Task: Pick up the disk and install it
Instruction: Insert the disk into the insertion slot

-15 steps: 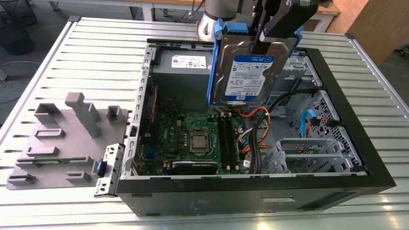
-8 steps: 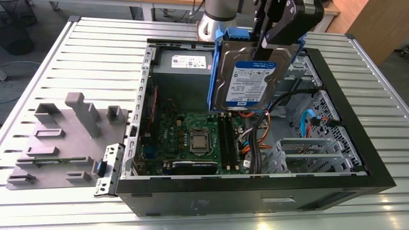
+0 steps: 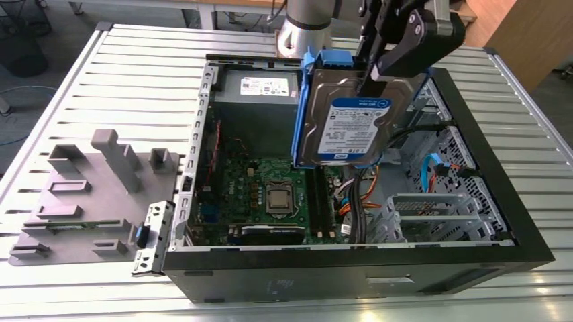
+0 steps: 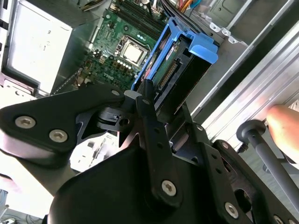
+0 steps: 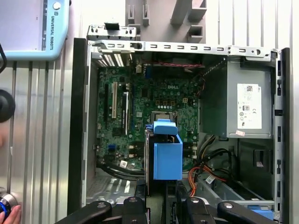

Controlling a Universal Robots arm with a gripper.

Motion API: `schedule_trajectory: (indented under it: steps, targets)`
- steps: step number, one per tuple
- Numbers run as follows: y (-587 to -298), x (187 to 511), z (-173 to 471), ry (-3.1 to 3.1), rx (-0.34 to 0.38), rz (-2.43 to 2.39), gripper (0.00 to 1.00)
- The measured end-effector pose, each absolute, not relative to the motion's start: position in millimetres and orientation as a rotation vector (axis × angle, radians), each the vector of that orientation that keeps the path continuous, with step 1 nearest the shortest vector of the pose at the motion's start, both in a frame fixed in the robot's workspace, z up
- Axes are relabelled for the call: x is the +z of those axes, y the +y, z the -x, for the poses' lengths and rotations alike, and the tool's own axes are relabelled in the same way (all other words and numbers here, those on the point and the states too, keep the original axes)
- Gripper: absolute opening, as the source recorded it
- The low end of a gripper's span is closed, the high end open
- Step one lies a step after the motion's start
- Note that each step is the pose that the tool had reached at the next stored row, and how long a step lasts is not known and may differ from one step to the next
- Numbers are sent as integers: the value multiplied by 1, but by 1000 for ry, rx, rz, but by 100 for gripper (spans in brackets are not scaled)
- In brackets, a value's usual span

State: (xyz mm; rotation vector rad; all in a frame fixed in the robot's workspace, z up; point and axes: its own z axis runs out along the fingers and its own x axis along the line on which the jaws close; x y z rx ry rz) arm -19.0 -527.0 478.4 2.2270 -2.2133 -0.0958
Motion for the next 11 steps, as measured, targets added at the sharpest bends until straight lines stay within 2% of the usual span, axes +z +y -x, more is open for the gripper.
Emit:
schedule_trajectory:
  steps: [11]
  targets:
    - [-552,478,19,-2213,-96,-2227,35]
